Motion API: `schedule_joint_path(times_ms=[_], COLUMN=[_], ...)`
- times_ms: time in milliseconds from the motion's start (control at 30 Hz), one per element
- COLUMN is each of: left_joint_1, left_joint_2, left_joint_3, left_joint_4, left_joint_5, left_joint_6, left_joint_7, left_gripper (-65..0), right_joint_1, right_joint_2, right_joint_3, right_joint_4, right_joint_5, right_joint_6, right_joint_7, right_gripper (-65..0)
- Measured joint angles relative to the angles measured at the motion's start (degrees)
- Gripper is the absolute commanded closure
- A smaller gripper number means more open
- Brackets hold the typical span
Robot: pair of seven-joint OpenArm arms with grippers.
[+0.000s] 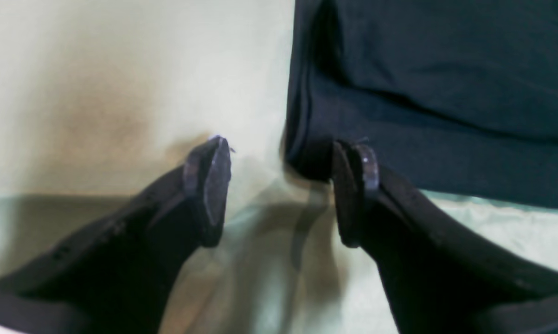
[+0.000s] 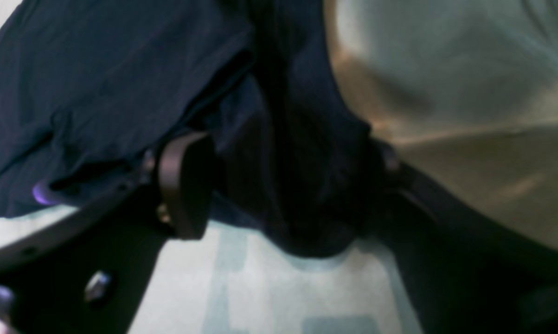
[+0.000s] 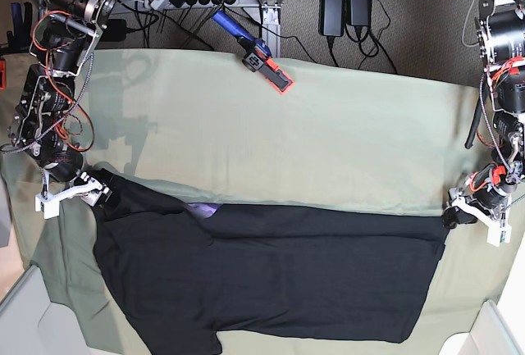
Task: Fold the T-shirt properly
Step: 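Hold the folded edge with both grippers and lower it onto the shirt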
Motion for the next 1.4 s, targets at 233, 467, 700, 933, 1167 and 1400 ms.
schedule_joint_path(times_ms=[233, 467, 700, 933, 1167, 1400], left_joint_1=[-0.2, -0.8, -0.8, -0.8, -0.8, -0.7], left_joint_2=[3.1, 5.4, 6.5, 6.4, 4.7, 1.7], left_joint_3=[-0.2, -0.3, -0.3, -0.3, -0.3, -0.2], left_joint_4=[0.0, 0.0, 0.0, 0.0, 0.0, 1.5], left_joint_5=[-1.7, -1.6, -0.2, 0.3, -4.2, -15.0], left_joint_6=[0.3, 0.6, 0.7, -3.4, -7.0, -7.8], left_joint_7=[-0.1, -0.6, -0.4, -0.3, 2.5, 11.1], left_gripper=[-37.8, -37.5, -2.3, 0.0, 0.0, 0.0], right_joint_1=[0.0, 0.0, 0.0, -0.2, -0.2, -0.2], right_joint_2=[0.0, 0.0, 0.0, 0.0, 0.0, 0.1], right_joint_3=[0.0, 0.0, 0.0, 0.0, 0.0, 0.0], right_joint_4=[0.0, 0.0, 0.0, 0.0, 0.0, 3.4], right_joint_5=[0.0, 0.2, 0.2, 2.1, 4.3, 7.9], right_joint_6=[0.0, 0.0, 0.0, 0.0, 0.0, 0.1], right_joint_7=[0.0, -0.5, -0.8, -1.9, -3.3, -9.6], right_gripper=[-44.3, -44.3, -35.9, 0.0, 0.0, 0.0])
